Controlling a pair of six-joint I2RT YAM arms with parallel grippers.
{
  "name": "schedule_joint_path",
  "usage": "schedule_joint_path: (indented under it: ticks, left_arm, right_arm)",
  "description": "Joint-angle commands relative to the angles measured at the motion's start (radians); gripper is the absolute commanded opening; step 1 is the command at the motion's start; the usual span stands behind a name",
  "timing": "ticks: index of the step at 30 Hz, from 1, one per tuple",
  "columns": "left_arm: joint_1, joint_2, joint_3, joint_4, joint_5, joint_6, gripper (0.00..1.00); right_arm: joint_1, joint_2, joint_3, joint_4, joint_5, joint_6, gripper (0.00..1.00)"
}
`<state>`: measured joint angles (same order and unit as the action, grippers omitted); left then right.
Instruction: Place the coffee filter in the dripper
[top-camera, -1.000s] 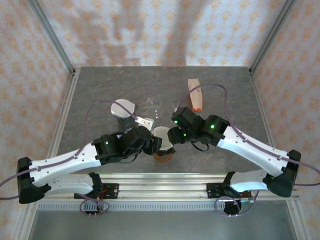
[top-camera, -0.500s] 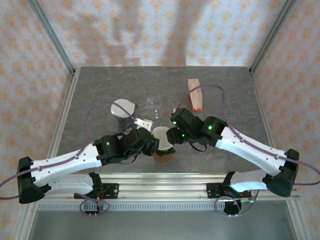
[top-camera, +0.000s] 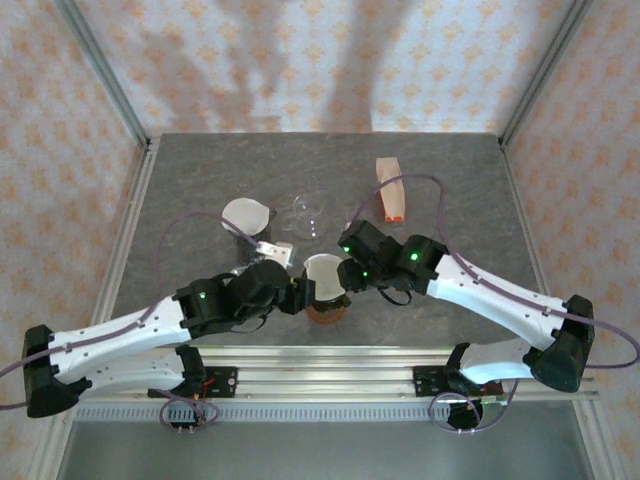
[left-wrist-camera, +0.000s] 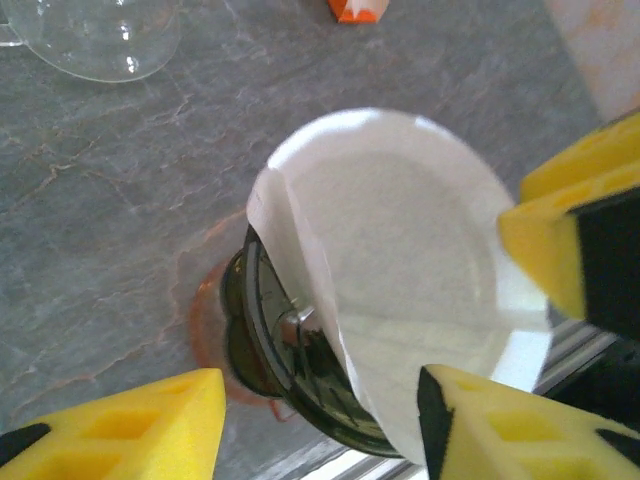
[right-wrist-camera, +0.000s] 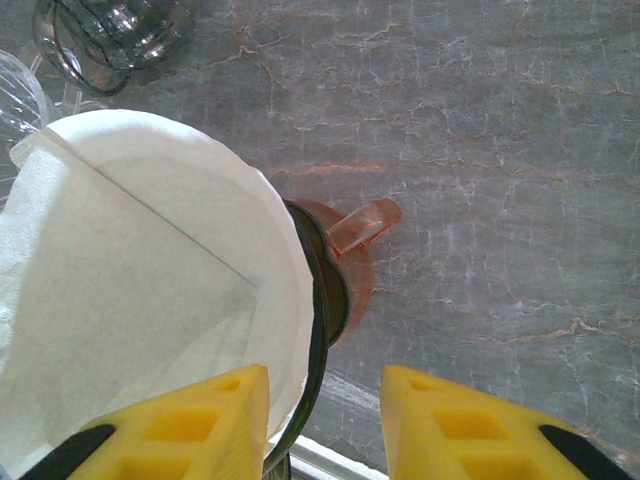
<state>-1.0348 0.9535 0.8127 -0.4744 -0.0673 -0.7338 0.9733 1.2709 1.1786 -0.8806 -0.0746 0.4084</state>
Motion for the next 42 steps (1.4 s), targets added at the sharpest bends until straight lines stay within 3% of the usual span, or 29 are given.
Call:
schedule_joint_path:
  ticks: [1, 4, 7, 12, 20, 30, 42]
  left_arm:
    - [0.059, -0.047, -0.045, 0.121, 0.070, -0.034, 0.63]
    - [0.093, -0.036, -0.054, 0.135, 0.110, -0.023, 0.70]
    - [0.093, 0.002, -0.037, 0.114, 0.111, -0.008, 0.69]
    - [0.096, 0.021, -0.022, 0.042, 0.059, -0.015, 0.46]
    - [0.102, 0.023, -0.020, -0.034, 0.037, -0.023, 0.33]
    - [0.103, 0.018, -0.035, -0.017, 0.052, -0.032, 0.36]
    - [0.104, 0.023, -0.037, 0.011, 0.070, -0.035, 0.41]
  right_arm:
    - [-0.005, 0.005, 0.002, 0.011, 0.017, 0.012, 0.34]
    - [-0.006, 0.006, 0.005, 0.006, 0.019, 0.012, 0.34]
    - [-0.006, 0.007, 0.004, 0.005, 0.016, 0.015, 0.35]
    - [-0.005, 0.011, 0.003, 0.008, 0.012, 0.021, 0.35]
    - [-0.007, 0.009, 0.006, 0.000, 0.020, 0.027, 0.35]
    - [-0.005, 0.010, 0.000, -0.019, 0.045, 0.044, 0.36]
    - [-0.005, 0.020, 0.038, 0.015, 0.009, 0.016, 0.60]
